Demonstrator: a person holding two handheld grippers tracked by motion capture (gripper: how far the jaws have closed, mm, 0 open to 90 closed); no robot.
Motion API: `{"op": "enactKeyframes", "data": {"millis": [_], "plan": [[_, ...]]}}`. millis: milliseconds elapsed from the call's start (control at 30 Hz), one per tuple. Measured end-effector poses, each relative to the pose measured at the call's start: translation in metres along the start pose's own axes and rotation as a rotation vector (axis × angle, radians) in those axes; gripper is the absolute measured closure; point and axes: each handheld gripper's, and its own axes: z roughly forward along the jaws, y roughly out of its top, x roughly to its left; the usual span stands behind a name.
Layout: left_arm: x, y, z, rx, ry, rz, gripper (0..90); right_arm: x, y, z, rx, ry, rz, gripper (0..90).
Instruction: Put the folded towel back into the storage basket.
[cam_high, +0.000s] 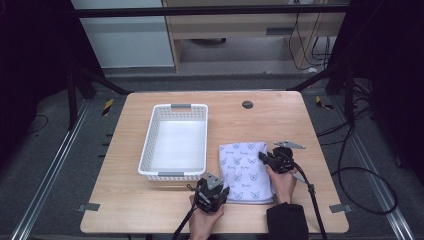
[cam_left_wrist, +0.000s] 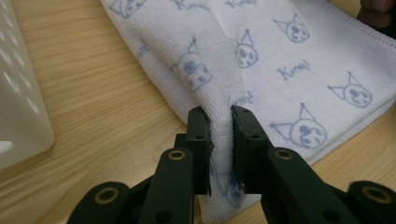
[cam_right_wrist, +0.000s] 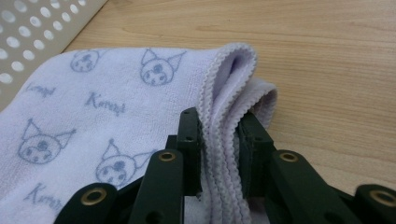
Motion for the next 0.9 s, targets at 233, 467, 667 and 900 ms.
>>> {"op": "enactKeyframes", "data": {"millis": [233, 467, 667, 900], "plan": [[0.0, 0.001, -0.003, -0.04, 0.005, 0.007, 79.9, -0.001, 0.004, -0.005, -0.008, 0.013, 0.011, 75.6], [-0.001, 0.004, -0.01, -0.071, 0.001, 0.018, 80.4, 0.005, 0.01, -0.019, -0.047, 0.019, -0.007, 75.9], [-0.003, 0.009, -0.02, -0.1, -0.005, 0.029, 80.5, 0.014, 0.017, -0.035, -0.086, 0.023, -0.043, 76.0], [-0.002, 0.017, -0.036, -0.139, -0.004, 0.038, 80.6, 0.021, 0.021, -0.053, -0.144, 0.041, -0.057, 76.0]]}}
